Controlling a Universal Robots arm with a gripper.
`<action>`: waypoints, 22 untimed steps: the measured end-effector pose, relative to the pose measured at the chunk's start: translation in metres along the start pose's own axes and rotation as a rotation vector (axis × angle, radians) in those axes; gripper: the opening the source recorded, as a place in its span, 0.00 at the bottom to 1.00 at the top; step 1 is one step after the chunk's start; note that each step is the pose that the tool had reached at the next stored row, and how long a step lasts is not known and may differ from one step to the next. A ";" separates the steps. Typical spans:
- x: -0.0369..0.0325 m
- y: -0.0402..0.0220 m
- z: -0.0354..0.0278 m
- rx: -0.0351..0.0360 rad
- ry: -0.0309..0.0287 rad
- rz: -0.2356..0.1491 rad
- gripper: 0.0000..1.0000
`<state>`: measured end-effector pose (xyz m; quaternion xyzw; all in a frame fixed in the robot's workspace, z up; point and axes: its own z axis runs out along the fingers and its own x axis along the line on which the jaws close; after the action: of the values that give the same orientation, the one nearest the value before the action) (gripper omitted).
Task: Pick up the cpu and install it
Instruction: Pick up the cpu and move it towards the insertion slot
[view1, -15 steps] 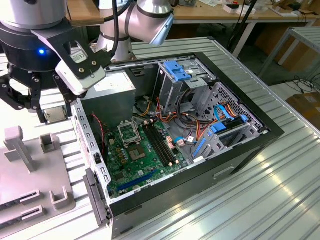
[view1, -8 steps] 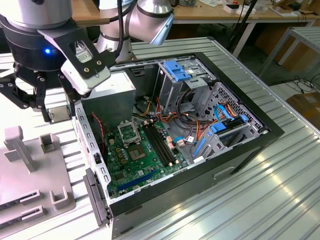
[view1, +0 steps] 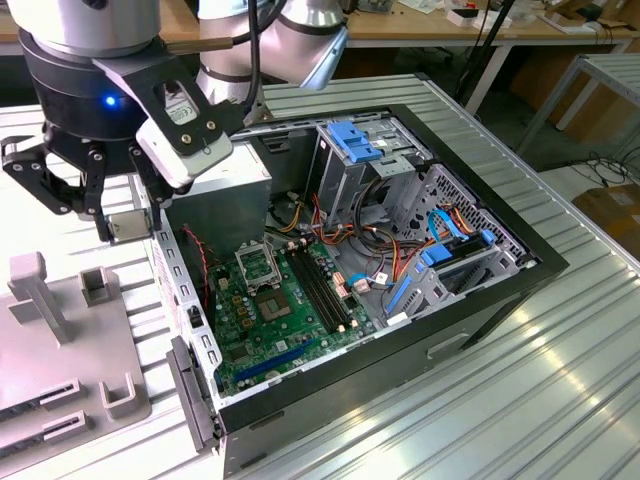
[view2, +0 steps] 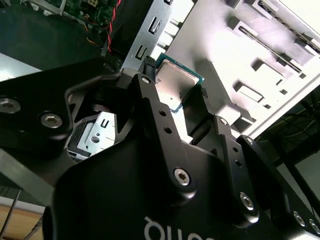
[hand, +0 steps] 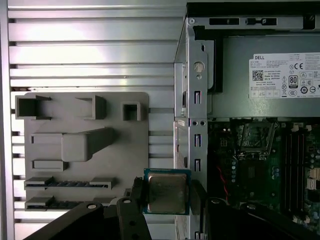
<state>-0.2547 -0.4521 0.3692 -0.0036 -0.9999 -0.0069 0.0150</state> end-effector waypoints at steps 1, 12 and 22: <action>-0.0008 0.0000 0.0000 0.0000 0.0000 0.001 0.47; -0.0120 -0.0011 -0.0004 0.0002 0.0000 0.003 0.47; -0.0323 -0.0010 -0.0009 0.0005 0.0001 -0.011 0.47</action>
<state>-0.2224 -0.4534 0.3691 0.0021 -0.9999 -0.0067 0.0151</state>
